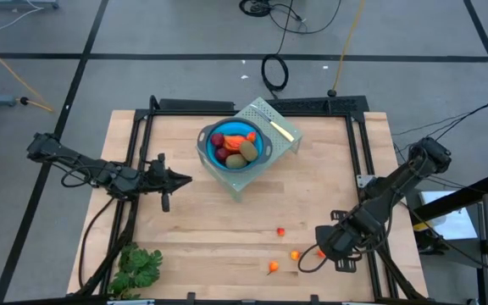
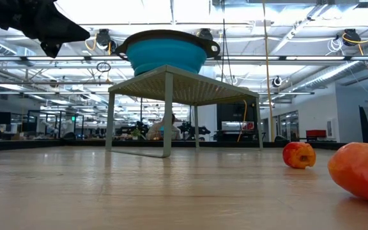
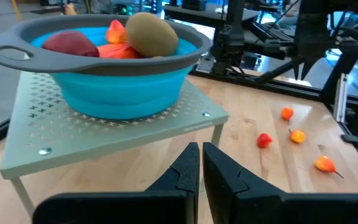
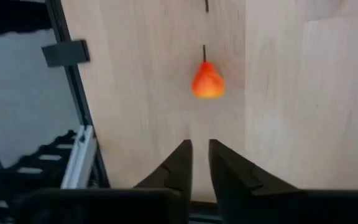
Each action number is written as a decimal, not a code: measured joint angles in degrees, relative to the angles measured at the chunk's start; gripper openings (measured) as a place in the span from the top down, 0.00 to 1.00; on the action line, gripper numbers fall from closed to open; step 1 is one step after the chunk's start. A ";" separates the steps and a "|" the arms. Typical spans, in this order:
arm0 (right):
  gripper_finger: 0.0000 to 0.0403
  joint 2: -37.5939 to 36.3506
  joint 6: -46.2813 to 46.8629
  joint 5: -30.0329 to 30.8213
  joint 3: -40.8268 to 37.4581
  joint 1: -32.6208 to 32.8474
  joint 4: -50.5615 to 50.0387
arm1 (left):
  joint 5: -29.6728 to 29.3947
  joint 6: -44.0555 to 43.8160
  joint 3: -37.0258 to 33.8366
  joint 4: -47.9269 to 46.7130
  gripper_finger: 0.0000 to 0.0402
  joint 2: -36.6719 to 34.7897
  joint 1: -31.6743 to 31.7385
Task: Pick & Place Fruit
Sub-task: Put the peach into the collapsible colander on the shelf
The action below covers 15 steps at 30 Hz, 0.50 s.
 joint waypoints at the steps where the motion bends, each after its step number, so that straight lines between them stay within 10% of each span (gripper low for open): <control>1: 0.86 0.00 0.80 -0.04 0.00 -0.24 0.02 | 0.10 0.01 0.02 0.00 0.95 0.00 0.00; 15: 0.56 0.00 1.45 -0.08 0.00 -0.54 -0.04 | 0.30 0.23 0.00 0.02 0.95 0.00 0.01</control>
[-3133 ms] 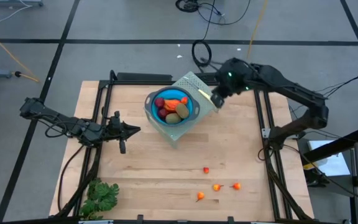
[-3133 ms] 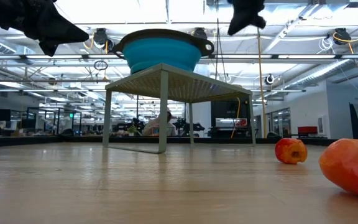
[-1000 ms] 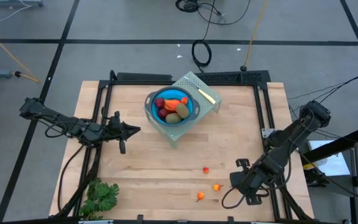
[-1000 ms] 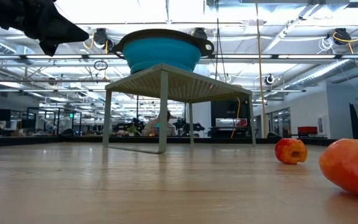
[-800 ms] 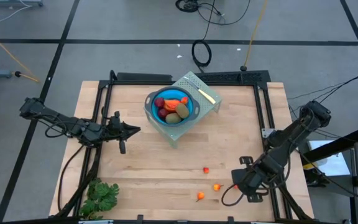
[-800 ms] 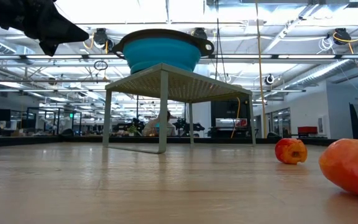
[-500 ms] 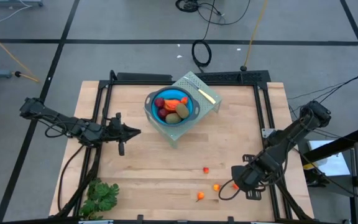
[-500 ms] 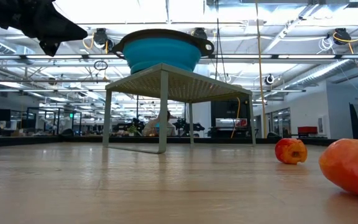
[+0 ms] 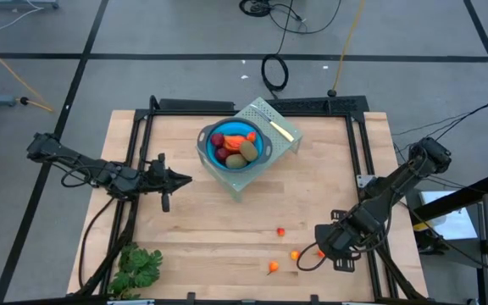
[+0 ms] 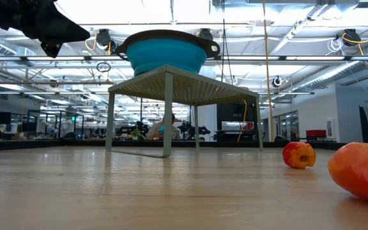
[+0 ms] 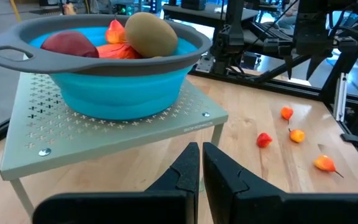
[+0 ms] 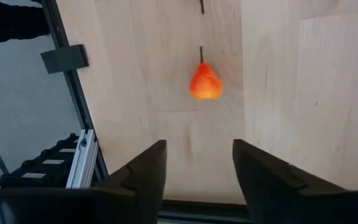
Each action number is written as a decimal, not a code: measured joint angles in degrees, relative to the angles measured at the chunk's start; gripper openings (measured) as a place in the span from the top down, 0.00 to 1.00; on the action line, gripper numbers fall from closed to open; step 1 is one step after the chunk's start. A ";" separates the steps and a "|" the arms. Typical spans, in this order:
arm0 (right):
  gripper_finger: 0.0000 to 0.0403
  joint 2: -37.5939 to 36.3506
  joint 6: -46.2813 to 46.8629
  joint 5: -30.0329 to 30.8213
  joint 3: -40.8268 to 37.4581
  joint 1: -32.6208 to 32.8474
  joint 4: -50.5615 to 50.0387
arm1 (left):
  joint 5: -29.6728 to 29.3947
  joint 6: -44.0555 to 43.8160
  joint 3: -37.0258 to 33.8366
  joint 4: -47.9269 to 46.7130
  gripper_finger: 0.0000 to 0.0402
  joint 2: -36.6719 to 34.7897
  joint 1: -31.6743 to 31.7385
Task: Pick & Place Fruit
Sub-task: Put the peach into the collapsible colander on the shelf
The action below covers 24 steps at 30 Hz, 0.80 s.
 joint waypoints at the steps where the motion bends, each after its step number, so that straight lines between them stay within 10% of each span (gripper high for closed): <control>1: 0.55 0.00 0.06 0.00 0.00 0.00 0.02 | 0.00 0.03 0.02 0.01 0.95 -0.01 0.00; 24: 0.44 0.00 9.34 0.00 -0.02 0.11 3.26 | 2.20 0.63 0.01 -0.02 0.95 -0.01 0.02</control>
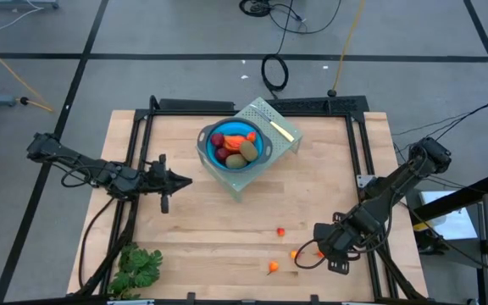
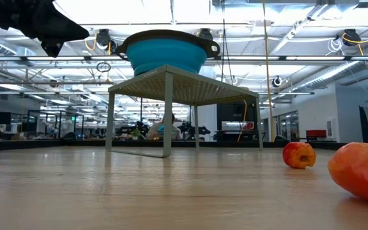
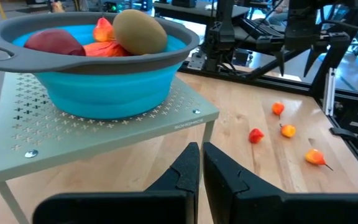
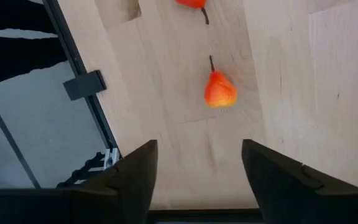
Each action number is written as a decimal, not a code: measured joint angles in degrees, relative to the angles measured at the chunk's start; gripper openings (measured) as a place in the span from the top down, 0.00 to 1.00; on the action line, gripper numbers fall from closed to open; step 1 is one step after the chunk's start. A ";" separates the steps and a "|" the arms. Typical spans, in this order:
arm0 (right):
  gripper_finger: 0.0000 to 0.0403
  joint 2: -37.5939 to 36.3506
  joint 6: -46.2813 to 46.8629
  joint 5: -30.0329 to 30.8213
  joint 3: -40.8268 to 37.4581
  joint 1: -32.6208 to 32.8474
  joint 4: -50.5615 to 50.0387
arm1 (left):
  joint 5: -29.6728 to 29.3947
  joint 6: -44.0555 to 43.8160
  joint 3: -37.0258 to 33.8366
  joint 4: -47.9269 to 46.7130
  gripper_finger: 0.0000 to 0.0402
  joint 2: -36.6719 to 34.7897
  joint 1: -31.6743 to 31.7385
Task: Pick & Place Fruit
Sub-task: Put the peach into the collapsible colander on the shelf
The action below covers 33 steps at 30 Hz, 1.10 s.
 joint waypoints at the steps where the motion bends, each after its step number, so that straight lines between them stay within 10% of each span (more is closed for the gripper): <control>1: 0.42 0.00 0.02 0.01 0.00 0.00 0.00 | 0.00 0.06 0.00 0.00 0.95 -0.01 0.00; 12: 0.24 0.00 1.74 0.10 0.00 0.02 0.03 | 0.00 0.13 0.01 0.00 0.95 0.00 0.00; 33: 0.24 0.00 -2.52 1.80 -5.25 0.04 6.15 | 0.03 0.11 -0.01 0.00 0.95 0.01 0.00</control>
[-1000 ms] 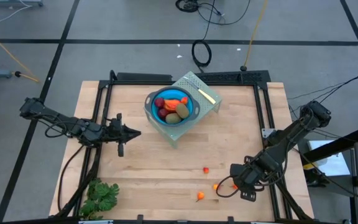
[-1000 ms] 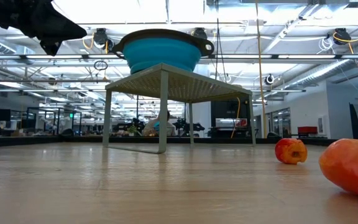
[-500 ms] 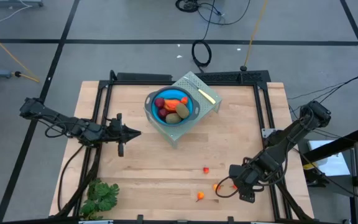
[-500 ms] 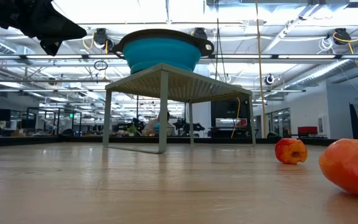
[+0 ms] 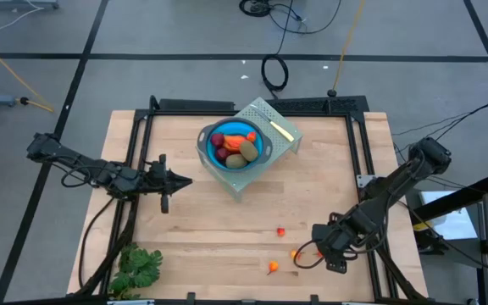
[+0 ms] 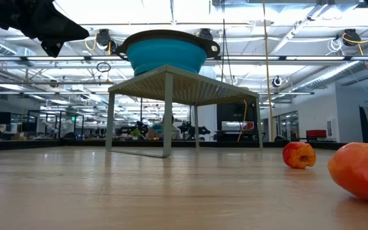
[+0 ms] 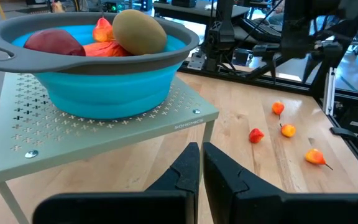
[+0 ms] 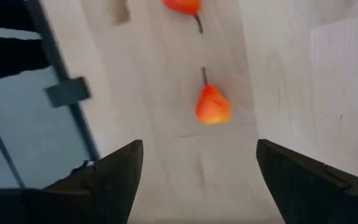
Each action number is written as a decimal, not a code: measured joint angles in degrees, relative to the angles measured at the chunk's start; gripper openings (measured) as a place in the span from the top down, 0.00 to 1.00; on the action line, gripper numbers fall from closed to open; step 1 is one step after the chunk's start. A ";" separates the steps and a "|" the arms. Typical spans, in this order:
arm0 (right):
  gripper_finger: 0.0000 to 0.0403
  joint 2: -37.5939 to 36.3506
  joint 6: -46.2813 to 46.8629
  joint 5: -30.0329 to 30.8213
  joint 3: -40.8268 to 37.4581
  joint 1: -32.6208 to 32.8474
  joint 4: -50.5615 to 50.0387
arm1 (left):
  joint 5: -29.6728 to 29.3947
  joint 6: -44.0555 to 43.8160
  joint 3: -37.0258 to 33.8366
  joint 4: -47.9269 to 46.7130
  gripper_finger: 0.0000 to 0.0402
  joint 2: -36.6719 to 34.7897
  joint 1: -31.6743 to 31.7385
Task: Pick & Place Fruit
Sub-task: Put the peach into the collapsible colander on the shelf
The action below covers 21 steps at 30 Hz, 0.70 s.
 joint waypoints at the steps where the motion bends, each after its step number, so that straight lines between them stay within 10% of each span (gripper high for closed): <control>1: 0.24 0.00 -0.05 -0.01 -1.08 0.00 0.68 | 0.00 0.00 0.02 0.00 0.95 -0.02 0.00; 21: 0.24 0.02 -1.07 0.17 -11.62 0.00 15.44 | 0.00 -0.02 0.01 -0.02 0.95 -0.01 0.00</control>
